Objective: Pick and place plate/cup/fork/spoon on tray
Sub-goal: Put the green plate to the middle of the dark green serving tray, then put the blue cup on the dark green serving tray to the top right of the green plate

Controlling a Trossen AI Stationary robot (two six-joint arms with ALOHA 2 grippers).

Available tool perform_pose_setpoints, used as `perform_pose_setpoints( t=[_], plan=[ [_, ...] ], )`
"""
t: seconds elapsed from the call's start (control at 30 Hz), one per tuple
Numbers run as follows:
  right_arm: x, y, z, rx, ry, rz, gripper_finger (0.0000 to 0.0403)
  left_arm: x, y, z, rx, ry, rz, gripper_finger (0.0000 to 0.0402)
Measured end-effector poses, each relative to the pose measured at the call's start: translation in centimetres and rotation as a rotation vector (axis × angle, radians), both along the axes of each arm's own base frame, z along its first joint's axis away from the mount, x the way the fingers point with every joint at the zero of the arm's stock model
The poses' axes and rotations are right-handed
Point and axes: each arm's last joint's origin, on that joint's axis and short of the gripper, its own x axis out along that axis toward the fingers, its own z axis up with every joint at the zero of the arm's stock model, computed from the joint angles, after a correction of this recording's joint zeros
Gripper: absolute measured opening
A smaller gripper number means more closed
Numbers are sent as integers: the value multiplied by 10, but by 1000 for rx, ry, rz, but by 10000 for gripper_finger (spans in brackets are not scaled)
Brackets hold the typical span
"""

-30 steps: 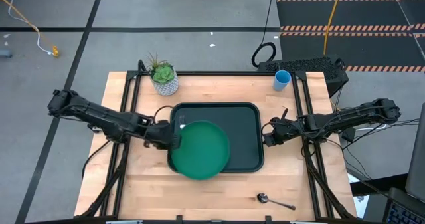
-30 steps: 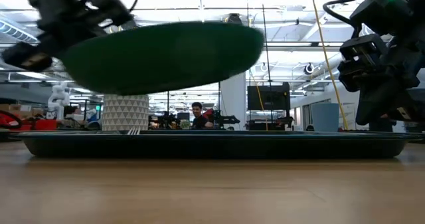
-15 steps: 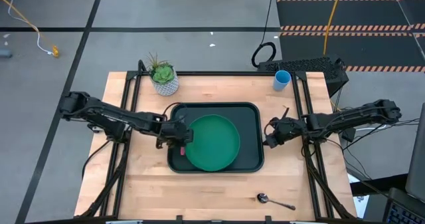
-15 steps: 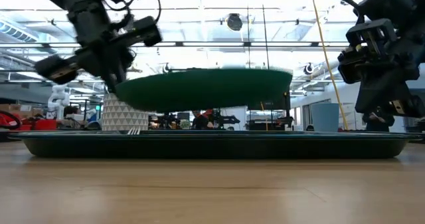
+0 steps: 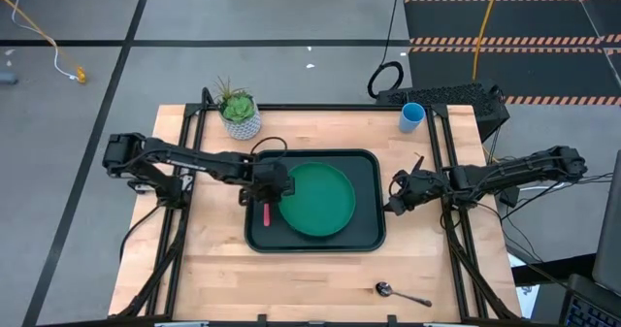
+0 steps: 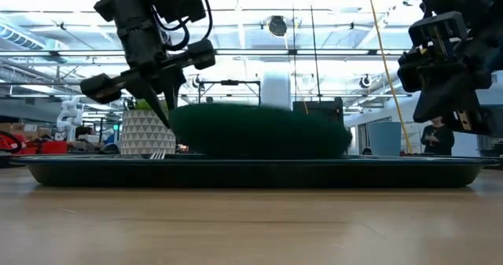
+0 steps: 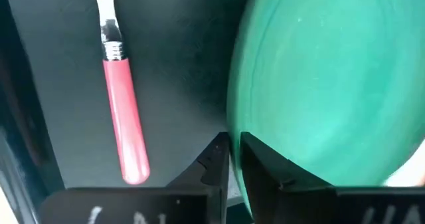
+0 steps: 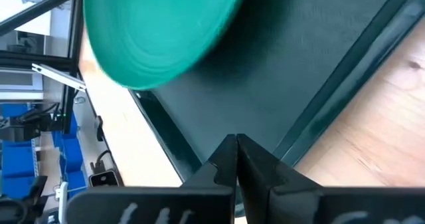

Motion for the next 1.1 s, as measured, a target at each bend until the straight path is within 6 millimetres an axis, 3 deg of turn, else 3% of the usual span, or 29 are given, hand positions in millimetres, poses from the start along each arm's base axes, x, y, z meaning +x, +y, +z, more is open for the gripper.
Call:
perform_pose_setpoints(
  t=[0.23, 0.6, 0.83, 0.97, 1.1],
  plan=[
    [-1, 0, 2, 1, -19, 1, 0, 0, 8, 1, 30, -9, -3, 24],
    [-1, 0, 2, 1, -17, 1, 0, 1, 9, 2, 34, -36, -88, 79],
    [-1, -1, 4, 10, -35, -31, 0, 1, 7, 2, 17, -59, -198, 85],
    [5, -2, 24, -53, -264, -23, 0, -2, 2, 13, 50, -122, -300, 85],
    [11, -4, 52, -152, -410, -15, 0, -11, -1, 36, 204, -216, -354, 85]
  ],
)
